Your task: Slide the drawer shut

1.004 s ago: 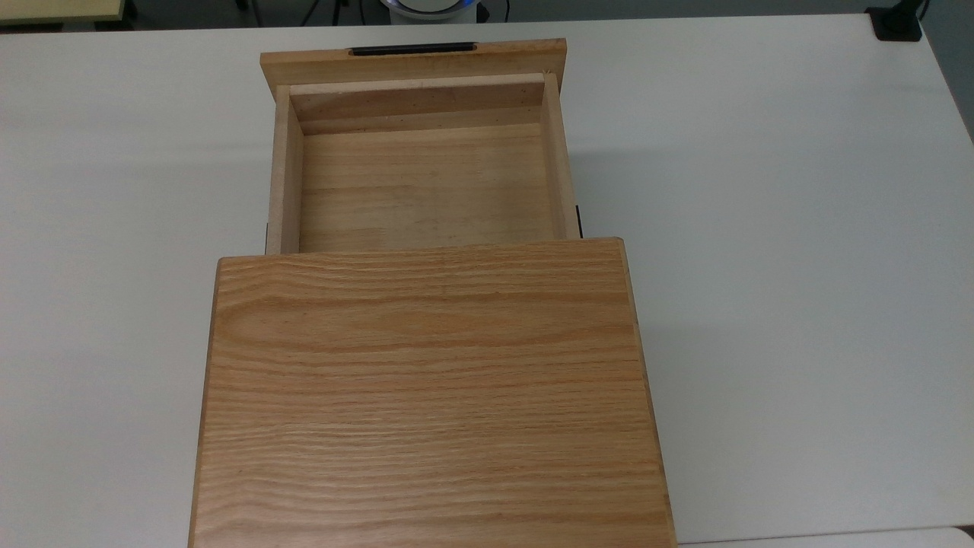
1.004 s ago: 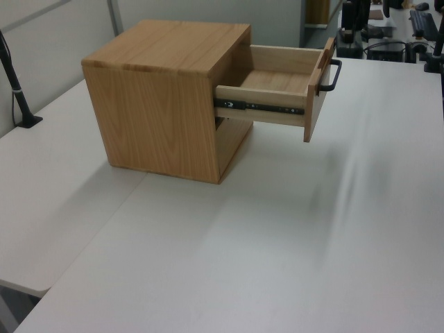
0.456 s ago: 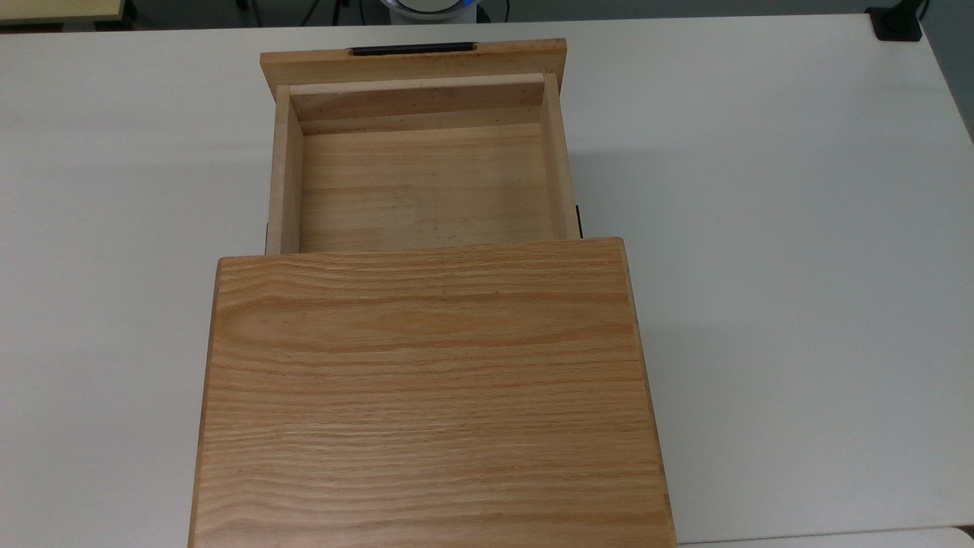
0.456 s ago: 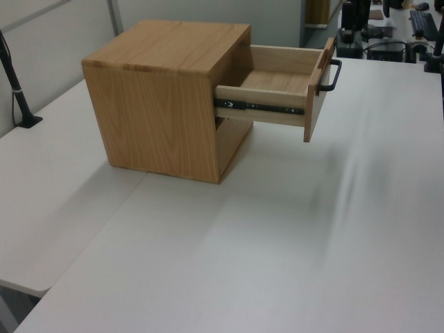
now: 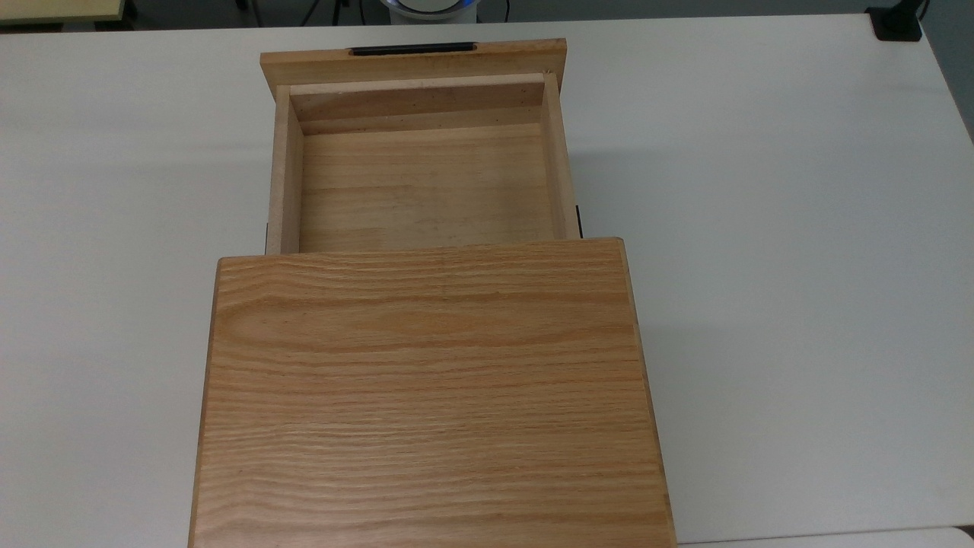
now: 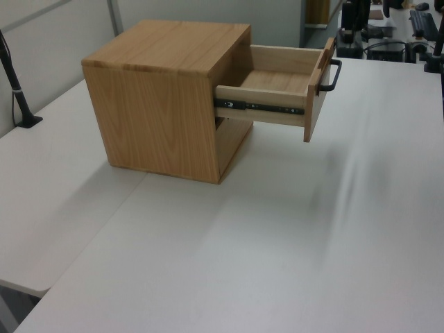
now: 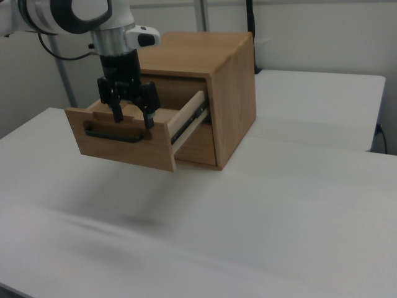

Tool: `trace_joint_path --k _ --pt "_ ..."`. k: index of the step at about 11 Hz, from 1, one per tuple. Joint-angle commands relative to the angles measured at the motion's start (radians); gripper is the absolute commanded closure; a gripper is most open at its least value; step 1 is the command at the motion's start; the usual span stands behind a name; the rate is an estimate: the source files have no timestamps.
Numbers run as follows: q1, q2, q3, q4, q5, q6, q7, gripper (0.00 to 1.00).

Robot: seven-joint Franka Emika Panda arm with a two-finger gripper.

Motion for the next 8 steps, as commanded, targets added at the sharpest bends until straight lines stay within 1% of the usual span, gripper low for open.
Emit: trace_joint_path --k 1,3,6,8 --pt "0.011 -0.008 -0.009 0.01 -0.002 -0.026 -0.018 0.04" --pt "0.011 -0.008 -0.009 0.012 -0.002 -0.025 -0.018 0.23" --pt "0.011 -0.011 -0.009 0.006 0.002 -0.023 -0.021 0.54" --pt "0.014 -0.013 -0.009 0.004 0.018 -0.023 -0.023 0.72"
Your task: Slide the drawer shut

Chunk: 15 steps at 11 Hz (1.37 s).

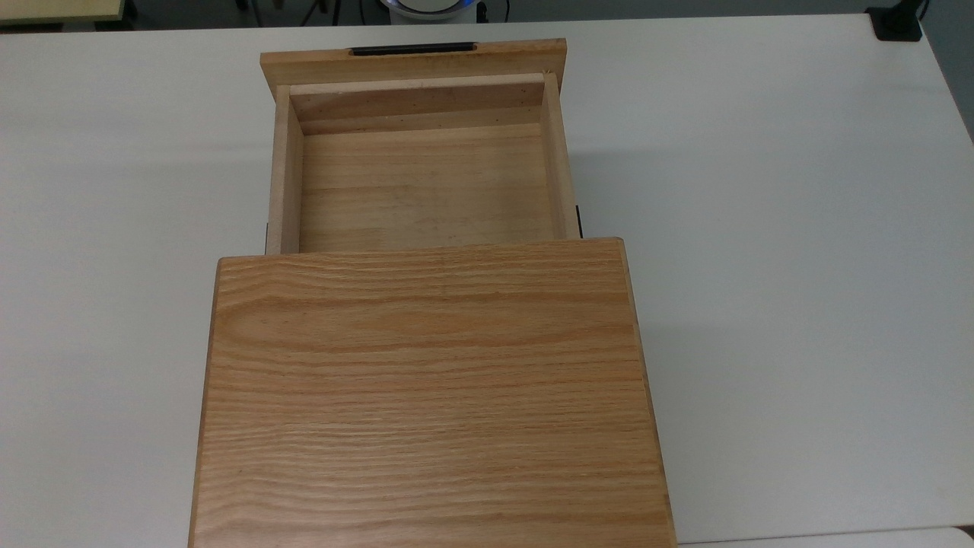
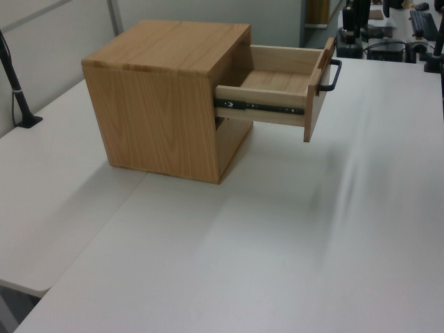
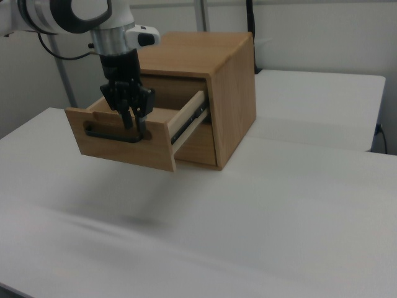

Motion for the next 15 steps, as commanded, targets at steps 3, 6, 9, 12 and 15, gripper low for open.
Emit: trace_joint_path --k 3,6,9,12,15 --pt "0.063 -0.043 -0.011 -0.043 0.02 -0.019 -0.023 0.95" --pt "0.139 -0.046 -0.015 -0.106 0.032 -0.017 -0.027 1.0" --pt "0.157 -0.06 -0.015 -0.146 0.061 -0.026 -0.078 1.0" --pt "0.192 -0.019 -0.015 -0.143 0.081 -0.011 -0.063 1.0" --pt "0.197 0.018 -0.015 -0.14 0.11 0.134 -0.005 1.0"
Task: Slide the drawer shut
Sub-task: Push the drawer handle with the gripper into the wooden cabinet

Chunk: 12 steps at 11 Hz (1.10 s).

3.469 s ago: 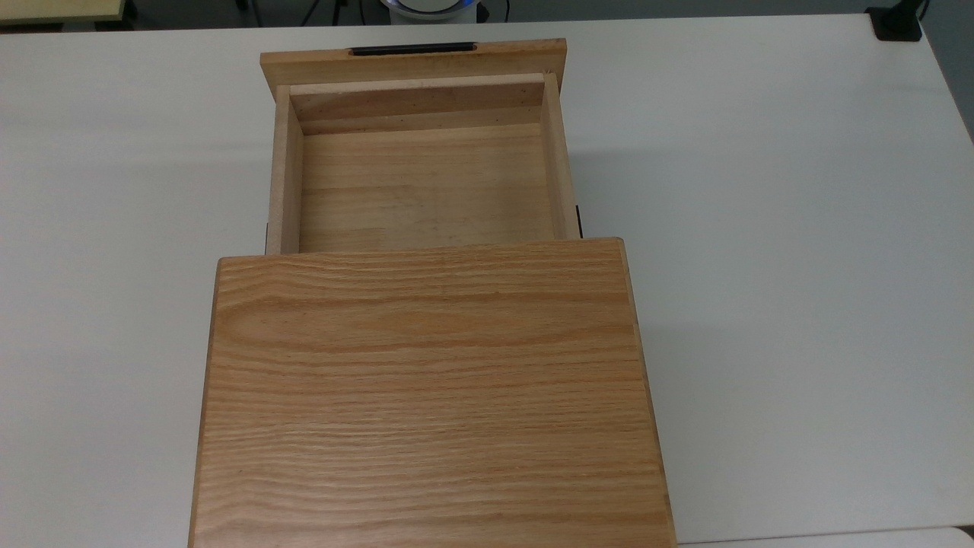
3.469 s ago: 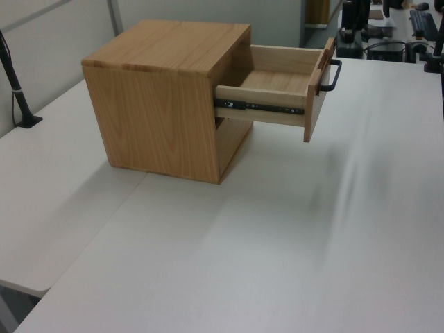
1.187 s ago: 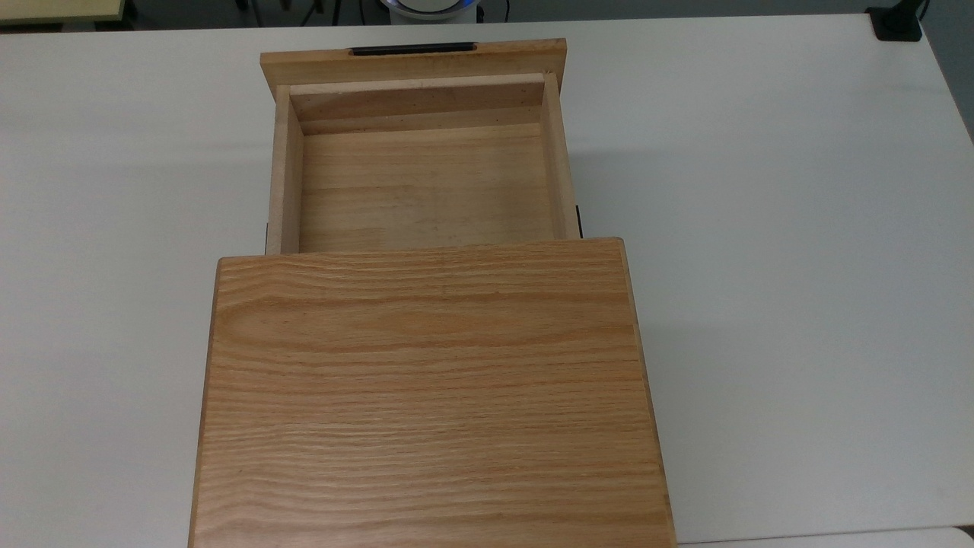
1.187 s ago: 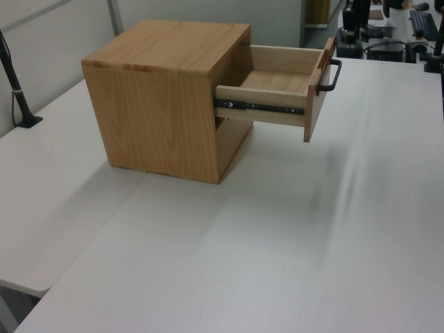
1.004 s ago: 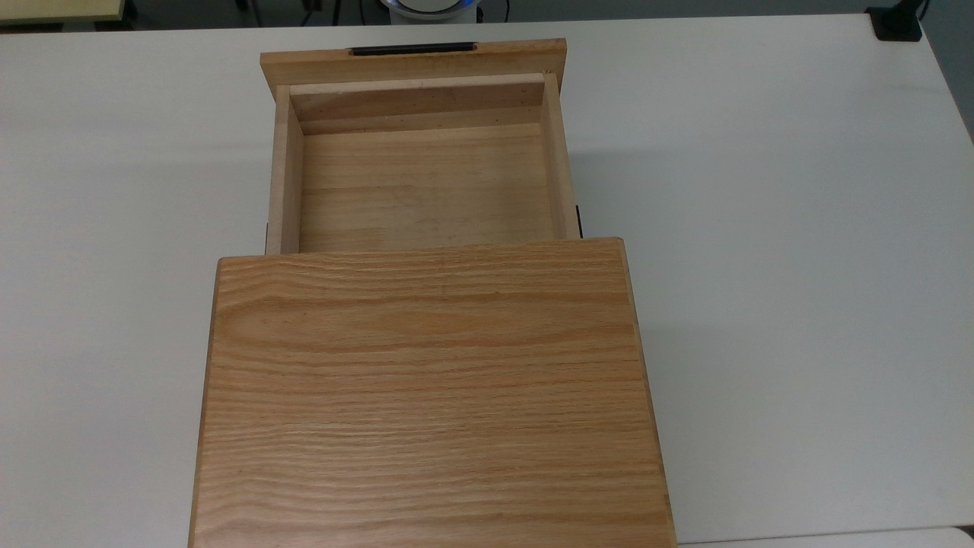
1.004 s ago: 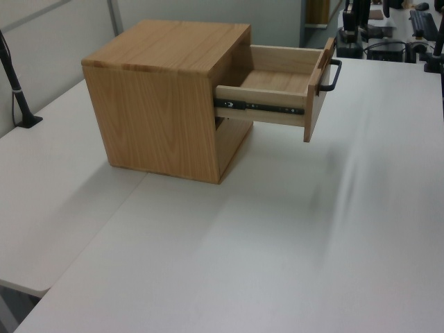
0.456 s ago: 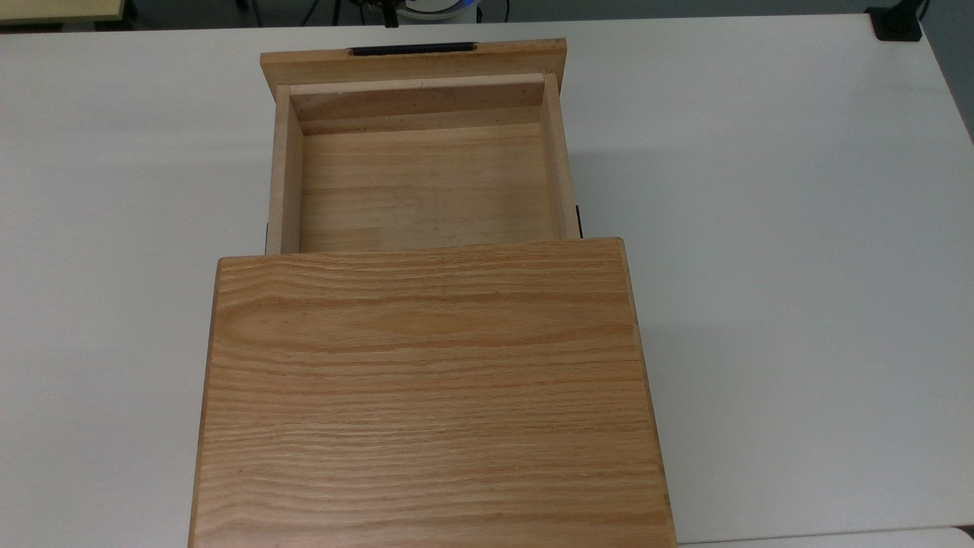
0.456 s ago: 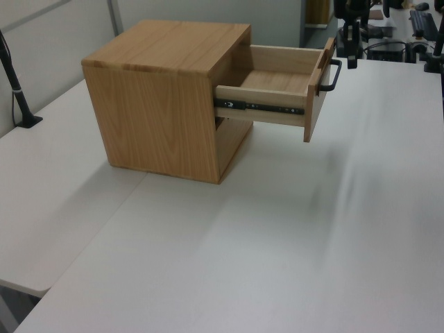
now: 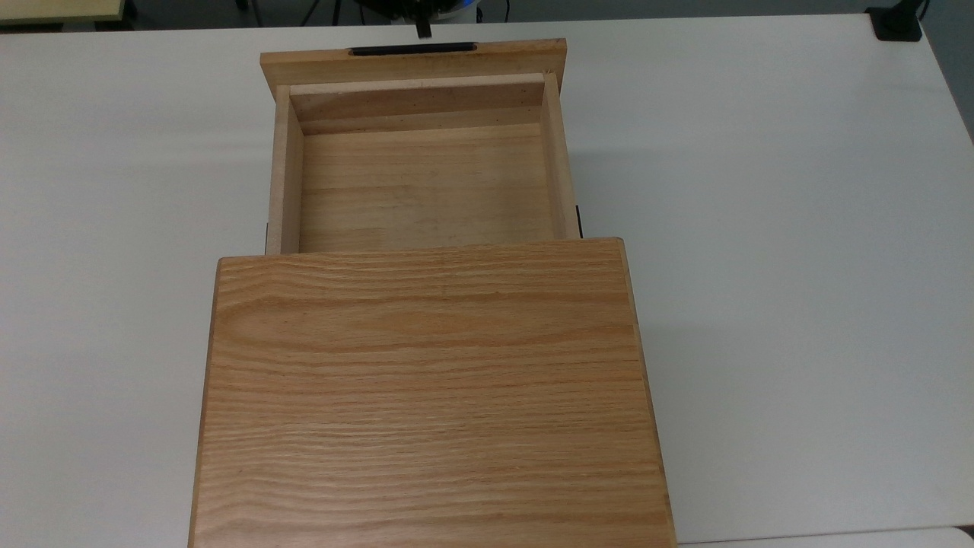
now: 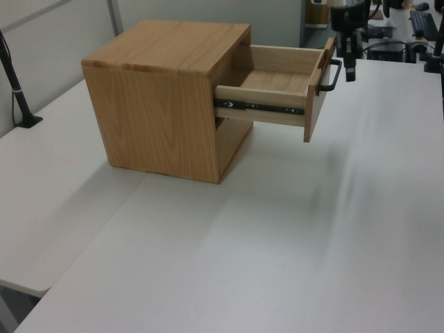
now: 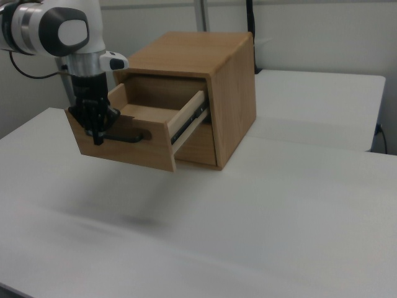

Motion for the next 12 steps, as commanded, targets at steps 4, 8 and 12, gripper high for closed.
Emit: trace_joint_path --k 4,8,12 --pt "0.031 0.049 -0.015 -0.004 0.022 0.289 0.056 1.0" --pt "0.034 0.17 -0.015 0.094 0.023 0.414 0.094 1.0" --pt "0.031 0.241 -0.017 0.153 0.043 0.544 0.112 1.0"
